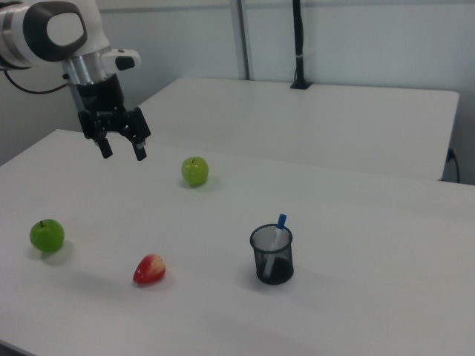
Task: Take marker pen
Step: 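Move the open gripper over the black mesh pen cup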
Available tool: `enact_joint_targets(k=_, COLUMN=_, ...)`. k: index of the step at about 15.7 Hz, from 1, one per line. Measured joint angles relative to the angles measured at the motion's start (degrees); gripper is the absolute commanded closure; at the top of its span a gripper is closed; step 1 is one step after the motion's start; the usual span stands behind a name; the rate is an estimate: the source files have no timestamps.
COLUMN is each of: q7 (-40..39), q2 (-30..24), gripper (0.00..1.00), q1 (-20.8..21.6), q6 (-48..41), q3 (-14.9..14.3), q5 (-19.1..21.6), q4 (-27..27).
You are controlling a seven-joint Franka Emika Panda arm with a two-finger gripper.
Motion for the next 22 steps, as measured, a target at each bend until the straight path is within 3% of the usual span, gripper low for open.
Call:
enact_joint_targets(k=12, q7=0.00, q2=0.05, gripper=0.00, q1=-0.97, q6=0.06, q3=-0.08, q5=0.00, q4=0.06)
enact_joint_targets(k=17, q7=-0.41, q2=2.20, gripper=0.00, q1=-9.50, q6=1.29, q3=-0.35, q5=0.03, q4=3.99)
enact_joint_targets(k=22, q7=-2.00, q2=6.08, gripper=0.00, q1=-16.62, q6=10.73, q3=-0.55, q5=0.06, q4=5.17)
